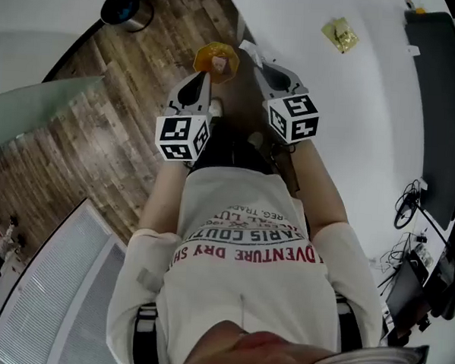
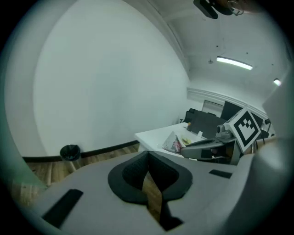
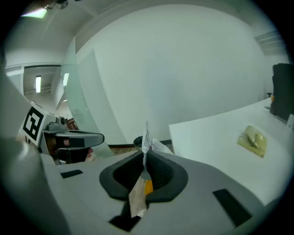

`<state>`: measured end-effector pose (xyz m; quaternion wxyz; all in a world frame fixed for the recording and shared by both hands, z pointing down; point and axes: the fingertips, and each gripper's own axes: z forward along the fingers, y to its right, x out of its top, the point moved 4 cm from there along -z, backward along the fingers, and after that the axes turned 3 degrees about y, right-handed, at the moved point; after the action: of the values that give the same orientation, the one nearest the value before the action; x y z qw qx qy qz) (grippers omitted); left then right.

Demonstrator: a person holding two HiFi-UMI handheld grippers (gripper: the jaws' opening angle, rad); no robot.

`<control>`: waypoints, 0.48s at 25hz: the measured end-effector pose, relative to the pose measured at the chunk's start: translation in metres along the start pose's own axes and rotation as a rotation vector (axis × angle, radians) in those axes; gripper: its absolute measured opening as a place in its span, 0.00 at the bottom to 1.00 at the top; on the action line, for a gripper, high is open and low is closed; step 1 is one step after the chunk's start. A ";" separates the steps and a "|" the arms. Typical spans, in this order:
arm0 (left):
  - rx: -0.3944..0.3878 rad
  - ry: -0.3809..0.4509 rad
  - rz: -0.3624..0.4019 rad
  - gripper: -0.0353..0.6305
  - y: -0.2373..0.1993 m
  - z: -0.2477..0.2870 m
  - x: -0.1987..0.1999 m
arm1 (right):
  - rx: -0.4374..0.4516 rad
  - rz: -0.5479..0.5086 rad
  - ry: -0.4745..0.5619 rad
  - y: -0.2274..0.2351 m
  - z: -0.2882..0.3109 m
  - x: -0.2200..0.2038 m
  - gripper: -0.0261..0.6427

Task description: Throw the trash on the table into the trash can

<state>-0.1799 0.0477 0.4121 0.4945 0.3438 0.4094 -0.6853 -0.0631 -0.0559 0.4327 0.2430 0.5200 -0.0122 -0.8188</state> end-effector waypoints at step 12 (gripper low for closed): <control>0.140 -0.145 -0.191 0.09 -0.181 0.031 -0.110 | 0.102 0.018 -0.291 -0.036 0.224 -0.130 0.11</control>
<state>-0.3254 0.0952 0.5618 0.4299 0.2867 0.3547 -0.7792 -0.2245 -0.0229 0.6357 0.2192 0.4073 -0.0935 -0.8817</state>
